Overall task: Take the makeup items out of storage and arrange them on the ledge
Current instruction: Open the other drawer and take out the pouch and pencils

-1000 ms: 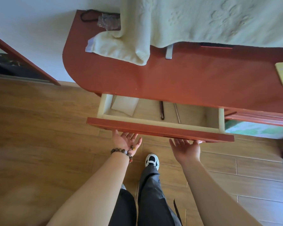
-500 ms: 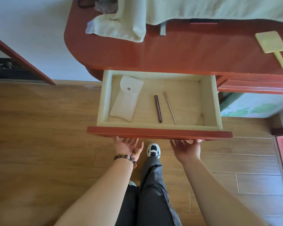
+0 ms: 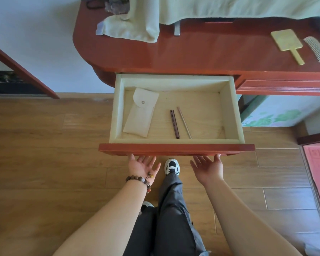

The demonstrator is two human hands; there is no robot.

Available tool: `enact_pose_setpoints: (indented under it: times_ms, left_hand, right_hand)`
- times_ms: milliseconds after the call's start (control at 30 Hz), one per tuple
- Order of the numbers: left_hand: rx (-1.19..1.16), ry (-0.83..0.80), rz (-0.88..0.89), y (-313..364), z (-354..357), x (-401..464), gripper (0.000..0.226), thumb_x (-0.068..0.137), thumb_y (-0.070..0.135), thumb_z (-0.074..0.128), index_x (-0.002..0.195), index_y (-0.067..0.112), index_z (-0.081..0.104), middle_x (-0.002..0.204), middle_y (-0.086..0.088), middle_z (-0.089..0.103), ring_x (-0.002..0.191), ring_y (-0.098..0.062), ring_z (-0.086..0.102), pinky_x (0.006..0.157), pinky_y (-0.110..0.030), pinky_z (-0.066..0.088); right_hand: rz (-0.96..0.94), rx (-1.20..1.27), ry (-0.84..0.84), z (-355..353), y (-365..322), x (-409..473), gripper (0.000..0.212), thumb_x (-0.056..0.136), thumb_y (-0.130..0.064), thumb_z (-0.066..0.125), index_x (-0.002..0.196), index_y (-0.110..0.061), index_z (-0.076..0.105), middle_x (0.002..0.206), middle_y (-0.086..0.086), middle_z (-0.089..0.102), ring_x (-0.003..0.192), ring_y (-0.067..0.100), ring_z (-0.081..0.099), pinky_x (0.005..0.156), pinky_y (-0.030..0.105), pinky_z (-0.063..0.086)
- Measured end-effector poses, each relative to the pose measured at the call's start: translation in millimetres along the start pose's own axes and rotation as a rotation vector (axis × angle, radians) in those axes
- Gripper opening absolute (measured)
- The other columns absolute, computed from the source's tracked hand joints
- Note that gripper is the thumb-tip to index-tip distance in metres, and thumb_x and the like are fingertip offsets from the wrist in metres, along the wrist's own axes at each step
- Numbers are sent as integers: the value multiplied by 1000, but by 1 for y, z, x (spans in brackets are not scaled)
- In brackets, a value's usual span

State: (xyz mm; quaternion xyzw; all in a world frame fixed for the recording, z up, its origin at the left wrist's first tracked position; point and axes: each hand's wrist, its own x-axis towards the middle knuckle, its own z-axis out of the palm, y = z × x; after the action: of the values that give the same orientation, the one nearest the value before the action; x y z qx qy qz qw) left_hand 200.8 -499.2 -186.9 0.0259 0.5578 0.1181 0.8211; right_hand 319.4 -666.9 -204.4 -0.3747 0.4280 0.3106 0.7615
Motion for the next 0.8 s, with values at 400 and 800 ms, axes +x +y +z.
enact_pose_setpoints:
  times_ms: [400, 800]
  left_hand:
    - [989, -153, 297, 4, 0, -96, 39, 98, 36, 46, 130, 14, 52, 131, -3, 56, 118, -17, 54, 97, -41, 46]
    - [1430, -81, 790, 21, 108, -85, 40, 88, 36, 62, 124, 22, 54, 116, 4, 60, 102, -10, 56, 85, -29, 48]
  right_hand:
    - [-141, -594, -140, -5, -3, -93, 40, 96, -40, 48, 116, -7, 59, 116, 13, 64, 109, 23, 61, 89, 37, 47]
    - [-495, -1150, -248, 92, -46, -100, 14, 88, -28, 61, 100, -21, 64, 99, 0, 69, 93, 16, 66, 83, 31, 53]
